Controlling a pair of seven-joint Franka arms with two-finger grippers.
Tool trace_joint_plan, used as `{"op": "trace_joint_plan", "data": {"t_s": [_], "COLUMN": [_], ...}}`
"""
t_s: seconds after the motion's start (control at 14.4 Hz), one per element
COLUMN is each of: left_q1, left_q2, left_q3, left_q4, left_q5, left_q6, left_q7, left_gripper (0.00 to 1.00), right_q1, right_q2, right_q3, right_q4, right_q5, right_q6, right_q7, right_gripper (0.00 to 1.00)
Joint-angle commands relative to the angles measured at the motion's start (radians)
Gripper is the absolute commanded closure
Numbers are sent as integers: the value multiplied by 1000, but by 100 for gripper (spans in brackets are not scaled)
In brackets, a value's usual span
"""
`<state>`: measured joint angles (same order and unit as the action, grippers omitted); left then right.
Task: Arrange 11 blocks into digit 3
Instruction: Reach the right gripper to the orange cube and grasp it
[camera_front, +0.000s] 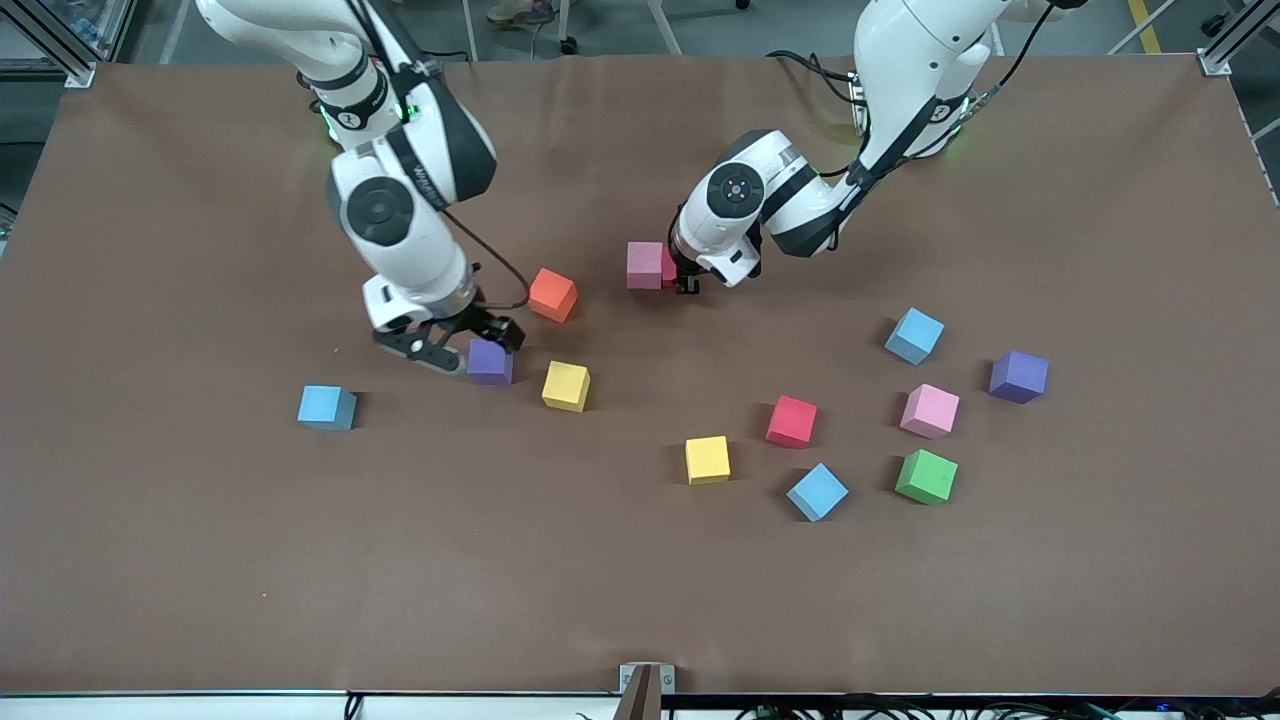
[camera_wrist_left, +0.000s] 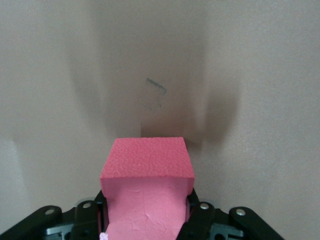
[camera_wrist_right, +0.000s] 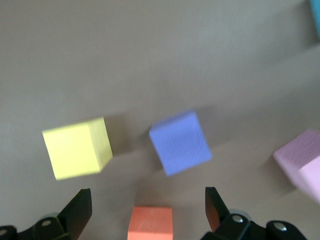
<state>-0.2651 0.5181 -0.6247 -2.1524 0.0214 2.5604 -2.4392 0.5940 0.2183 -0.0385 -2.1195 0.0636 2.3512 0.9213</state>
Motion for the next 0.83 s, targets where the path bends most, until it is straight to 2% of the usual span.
{"op": "trace_joint_plan", "data": {"t_s": [0.0,0.28,0.35,0.55,0.76], "left_q1": [-5,-3,-5,-5,16], "left_q2": [23,27,28,19,-16], "left_q3": [-3,-3,-3,-6,-38], "left_q4": [3,6,8,9,9], "left_q5": [18,18,20,20,20], "left_q6": [20,11,11,7,-25], "left_q7": [-6,2,11,46,48], "left_gripper": [62,16,0,0,0], "right_q1": [97,191,197,211,204], "right_q2": [-45,-19,-8,32,85], "right_q3": [-12,-14,-14,-15,-15], "right_q4": [-125,-172,-172,-172,-171], "right_q5": [5,5,5,5,5], "right_q6": [110,189,198,220,256], "right_q7": [121,220,226,226,228], "right_gripper": [0,0,0,0,0]}}
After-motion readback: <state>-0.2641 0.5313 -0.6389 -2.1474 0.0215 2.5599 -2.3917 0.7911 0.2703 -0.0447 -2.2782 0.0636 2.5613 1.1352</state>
